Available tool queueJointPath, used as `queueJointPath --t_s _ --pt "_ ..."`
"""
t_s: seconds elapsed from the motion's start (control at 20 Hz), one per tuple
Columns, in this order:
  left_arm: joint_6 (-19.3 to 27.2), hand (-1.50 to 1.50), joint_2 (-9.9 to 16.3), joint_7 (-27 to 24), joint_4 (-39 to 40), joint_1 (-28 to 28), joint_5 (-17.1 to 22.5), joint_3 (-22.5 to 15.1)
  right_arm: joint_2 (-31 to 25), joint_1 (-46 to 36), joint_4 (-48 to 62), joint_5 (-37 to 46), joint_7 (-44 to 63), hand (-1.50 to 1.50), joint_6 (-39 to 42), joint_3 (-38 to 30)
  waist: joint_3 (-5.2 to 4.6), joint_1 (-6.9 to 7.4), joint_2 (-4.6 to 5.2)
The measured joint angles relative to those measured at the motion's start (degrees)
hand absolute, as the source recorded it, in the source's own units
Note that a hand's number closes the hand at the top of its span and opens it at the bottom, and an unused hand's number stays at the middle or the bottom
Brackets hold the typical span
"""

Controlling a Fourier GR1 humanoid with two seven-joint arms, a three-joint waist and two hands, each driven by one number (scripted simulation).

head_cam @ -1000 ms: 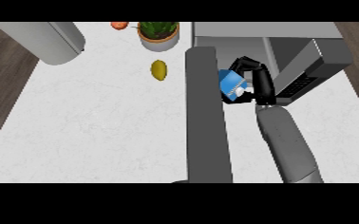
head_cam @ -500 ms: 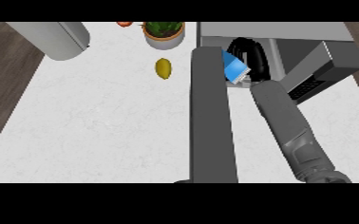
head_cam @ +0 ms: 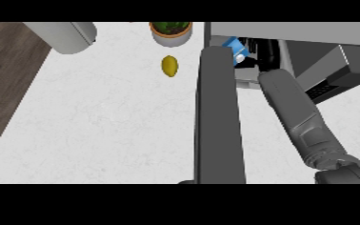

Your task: Pick up the milk, place it into the microwave and close the microwave

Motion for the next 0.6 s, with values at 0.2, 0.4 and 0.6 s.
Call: queueJointPath --t_s 0.2,0.4,0.6 --pt "0.44 -1.5 0.75 0.61 0.49 -1.39 -0.15 -0.46 -2.13 -1.25 2.0 1.83 -1.29 1.5 -4.46 0.4 0.05 0.82 0.53" --pt "0.33 -1.5 0.89 0.86 0.96 -1.79 -0.45 -0.93 -4.17 -1.41 3.77 3.12 -2.7 1.5 -7.16 0.65 0.08 1.51 0.89" --pt "0.56 -1.5 0.73 0.72 1.14 -2.79 -1.4 -1.63 -6.25 -1.96 6.45 4.82 -0.95 -1.5 -9.78 1.37 0.1 2.33 1.43"
